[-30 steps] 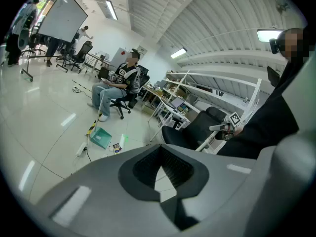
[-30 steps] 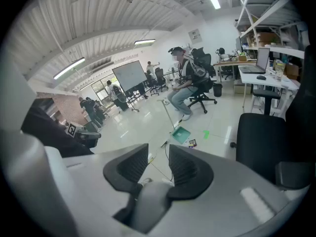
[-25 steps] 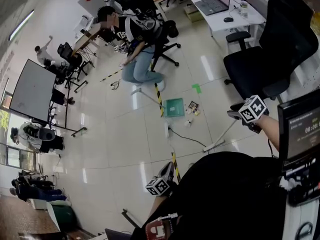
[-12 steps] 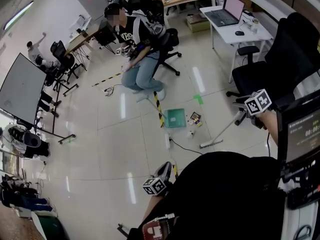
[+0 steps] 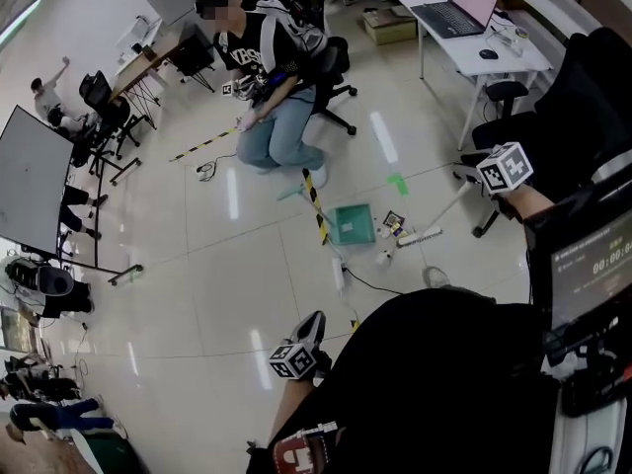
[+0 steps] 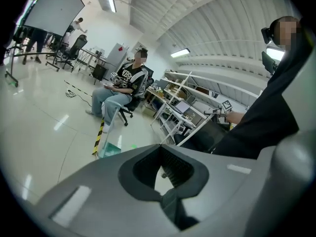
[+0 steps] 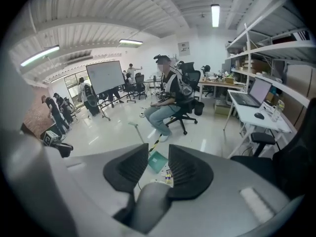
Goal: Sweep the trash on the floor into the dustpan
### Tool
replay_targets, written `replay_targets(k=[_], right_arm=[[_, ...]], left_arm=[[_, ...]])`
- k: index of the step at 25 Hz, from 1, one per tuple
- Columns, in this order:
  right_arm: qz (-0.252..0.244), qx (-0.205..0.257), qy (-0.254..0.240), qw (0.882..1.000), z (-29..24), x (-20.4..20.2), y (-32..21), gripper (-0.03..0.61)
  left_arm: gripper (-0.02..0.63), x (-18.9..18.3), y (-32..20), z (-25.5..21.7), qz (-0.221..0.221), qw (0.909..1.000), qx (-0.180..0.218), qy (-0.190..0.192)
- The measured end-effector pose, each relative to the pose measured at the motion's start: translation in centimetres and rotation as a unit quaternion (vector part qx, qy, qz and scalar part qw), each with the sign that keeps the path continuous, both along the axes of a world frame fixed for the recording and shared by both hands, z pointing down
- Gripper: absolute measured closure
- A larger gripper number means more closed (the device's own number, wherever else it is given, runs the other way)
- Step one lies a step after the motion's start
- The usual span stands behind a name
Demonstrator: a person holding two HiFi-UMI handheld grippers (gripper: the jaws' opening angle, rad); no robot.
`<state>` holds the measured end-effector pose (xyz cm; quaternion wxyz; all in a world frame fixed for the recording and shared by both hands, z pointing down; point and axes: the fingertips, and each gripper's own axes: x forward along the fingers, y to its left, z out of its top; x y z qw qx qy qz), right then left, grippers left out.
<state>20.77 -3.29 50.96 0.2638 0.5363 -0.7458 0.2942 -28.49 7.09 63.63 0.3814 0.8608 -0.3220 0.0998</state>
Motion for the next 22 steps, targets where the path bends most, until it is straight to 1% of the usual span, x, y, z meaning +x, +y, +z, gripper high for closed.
replay_targets(k=[2,4,5,7,9,10,13,15,18,20,22], right_arm=[[-0.025,-0.001,0.012,1.000,0.4,0.4,-3.4,0.449],[-0.059,-0.008,0.020,0.998,2.1,1.3,-6.6,0.449],[-0.078,-0.012,0.023,0.997,3.3,1.7,-8.0,0.449],[-0.122,-0.023,0.024,0.992,6.3,1.9,-10.6,0.449],[-0.171,-0.035,0.026,0.984,8.6,1.7,-13.1,0.449],[-0.196,-0.040,0.028,0.979,9.4,1.6,-14.2,0.449],[-0.262,-0.050,0.038,0.963,11.5,1.2,-17.4,0.449],[-0.296,-0.051,0.048,0.953,12.5,0.4,-19.2,0.449],[-0.344,-0.044,0.066,0.936,13.3,-1.9,-21.5,0.449],[-0.368,-0.034,0.074,0.926,13.6,-4.2,-22.8,0.449],[-0.382,-0.023,0.078,0.921,13.9,-6.7,-23.8,0.449]], left_arm=[[0.615,0.9,-1.3,-0.2,-0.008,0.9999,-0.007,-0.010],[0.615,2.4,-2.8,0.2,-0.020,0.9995,-0.010,-0.023],[0.615,2.9,-3.5,0.5,-0.035,0.9989,-0.013,-0.030],[0.615,3.3,-4.2,1.2,-0.081,0.9953,-0.026,-0.045],[0.615,4.0,-4.4,1.1,-0.130,0.9895,-0.041,-0.049],[0.615,4.7,-4.7,0.9,-0.147,0.9868,-0.047,-0.049],[0.615,6.8,-6.1,0.7,-0.179,0.9808,-0.055,-0.053],[0.615,8.1,-6.8,0.4,-0.182,0.9802,-0.059,-0.051],[0.615,8.9,-7.3,0.6,-0.169,0.9821,-0.064,-0.052],[0.615,8.2,-7.1,1.1,-0.165,0.9822,-0.070,-0.056],[0.615,6.7,-7.1,1.3,-0.162,0.9820,-0.071,-0.066]])
